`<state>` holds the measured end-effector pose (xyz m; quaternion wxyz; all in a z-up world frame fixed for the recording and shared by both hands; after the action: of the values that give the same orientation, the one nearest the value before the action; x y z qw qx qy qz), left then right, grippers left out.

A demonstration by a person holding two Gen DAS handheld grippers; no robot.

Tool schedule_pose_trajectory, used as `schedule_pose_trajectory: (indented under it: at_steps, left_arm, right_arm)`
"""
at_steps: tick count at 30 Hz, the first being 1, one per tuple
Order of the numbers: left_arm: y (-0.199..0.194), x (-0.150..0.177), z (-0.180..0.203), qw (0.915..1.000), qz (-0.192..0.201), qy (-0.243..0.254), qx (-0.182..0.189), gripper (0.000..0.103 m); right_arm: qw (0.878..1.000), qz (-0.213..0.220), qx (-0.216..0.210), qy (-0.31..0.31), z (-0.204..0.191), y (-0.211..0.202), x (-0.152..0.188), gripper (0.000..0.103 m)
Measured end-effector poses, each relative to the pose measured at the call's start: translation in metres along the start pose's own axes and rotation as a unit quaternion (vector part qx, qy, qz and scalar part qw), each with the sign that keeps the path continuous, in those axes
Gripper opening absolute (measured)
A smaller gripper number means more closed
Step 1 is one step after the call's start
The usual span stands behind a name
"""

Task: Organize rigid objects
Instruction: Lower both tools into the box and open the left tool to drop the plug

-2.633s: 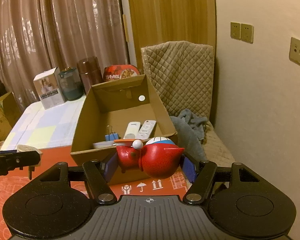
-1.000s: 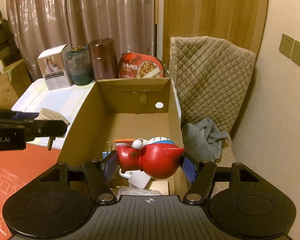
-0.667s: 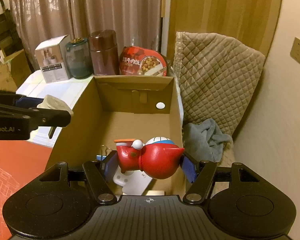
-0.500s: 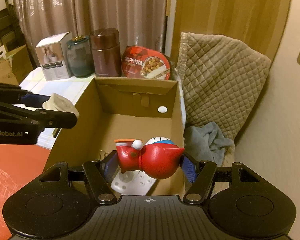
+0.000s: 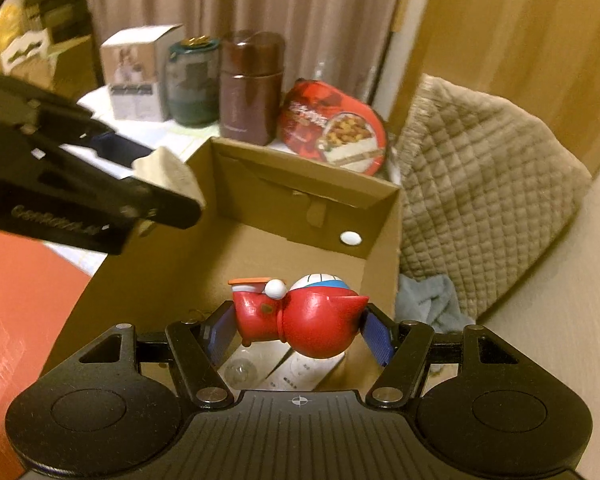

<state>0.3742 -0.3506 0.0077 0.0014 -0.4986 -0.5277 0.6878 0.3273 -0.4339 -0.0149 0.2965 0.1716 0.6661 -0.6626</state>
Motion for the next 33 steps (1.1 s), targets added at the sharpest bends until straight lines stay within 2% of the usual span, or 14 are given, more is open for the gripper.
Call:
schedule_pose_trajectory:
  at_steps: [9, 33]
  left_arm:
    - [0.026, 0.001, -0.010, 0.9999, -0.015, 0.002, 0.005, 0.047]
    - [0.072, 0.005, -0.028, 0.9989, -0.035, -0.025, 0.020, 0.047]
  right_arm:
    - [0.999, -0.014, -0.003, -0.050, -0.004, 0.027, -0.009, 0.064]
    - [0.997, -0.022, -0.001, -0.074, 0.000, 0.075, -0.010, 0.064]
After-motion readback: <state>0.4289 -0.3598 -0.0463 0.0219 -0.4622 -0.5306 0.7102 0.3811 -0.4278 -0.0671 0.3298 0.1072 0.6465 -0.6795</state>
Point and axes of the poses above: each gripper's, at about its wrist camera, not at the fingertips, and y roughly the way its jaws point, z to its right, x to its underside, the point moved 10 cm from there along y, roughly the way its jaws point, and after that the axes turned 7 degrees about y, right-handed, at the moved point
